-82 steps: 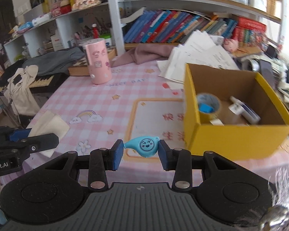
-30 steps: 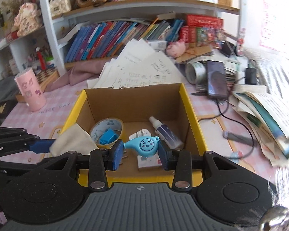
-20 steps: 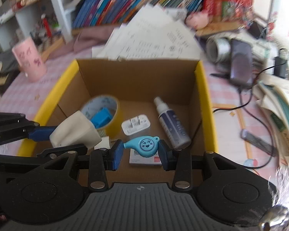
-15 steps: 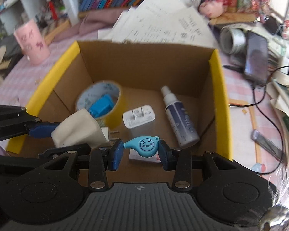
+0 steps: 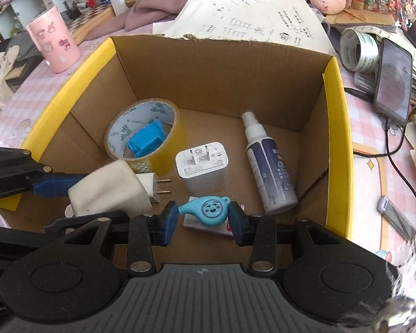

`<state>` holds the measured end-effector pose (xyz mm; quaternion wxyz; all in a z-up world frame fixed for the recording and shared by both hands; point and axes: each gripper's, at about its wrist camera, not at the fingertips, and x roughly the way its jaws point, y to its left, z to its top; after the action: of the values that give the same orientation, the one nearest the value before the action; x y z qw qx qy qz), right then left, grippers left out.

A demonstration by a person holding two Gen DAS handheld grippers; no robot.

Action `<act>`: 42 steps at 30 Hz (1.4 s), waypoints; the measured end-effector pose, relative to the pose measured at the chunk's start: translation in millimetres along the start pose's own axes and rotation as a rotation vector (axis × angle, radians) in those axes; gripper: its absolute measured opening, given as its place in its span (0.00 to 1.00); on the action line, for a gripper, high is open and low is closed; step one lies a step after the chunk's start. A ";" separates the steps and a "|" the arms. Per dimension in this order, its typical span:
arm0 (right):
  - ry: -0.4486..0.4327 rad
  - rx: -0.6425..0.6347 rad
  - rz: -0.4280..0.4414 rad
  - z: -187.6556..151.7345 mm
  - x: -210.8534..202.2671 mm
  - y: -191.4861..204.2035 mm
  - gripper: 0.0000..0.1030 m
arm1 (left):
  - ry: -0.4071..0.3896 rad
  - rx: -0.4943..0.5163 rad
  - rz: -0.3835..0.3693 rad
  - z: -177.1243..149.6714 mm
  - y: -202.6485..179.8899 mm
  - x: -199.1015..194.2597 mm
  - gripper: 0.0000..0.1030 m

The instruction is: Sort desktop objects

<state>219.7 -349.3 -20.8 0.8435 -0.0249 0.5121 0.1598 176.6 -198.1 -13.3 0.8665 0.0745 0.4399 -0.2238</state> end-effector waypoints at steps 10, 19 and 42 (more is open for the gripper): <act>-0.069 -0.017 0.050 -3.0 -13.0 -2.9 0.44 | -0.070 0.025 0.125 -3.5 -15.0 -16.3 0.52; -0.215 -0.004 0.045 -5.9 -42.2 2.0 0.50 | -0.168 0.050 0.147 -6.6 -20.6 -39.9 0.62; -0.486 0.058 -0.117 -61.4 -98.7 70.7 0.73 | -0.412 -0.169 0.400 -86.4 14.3 -134.3 0.91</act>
<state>104.4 -319.1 44.8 0.9501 0.0090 0.2963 0.0975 51.3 -113.9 40.6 0.9676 0.0404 0.2482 -0.0216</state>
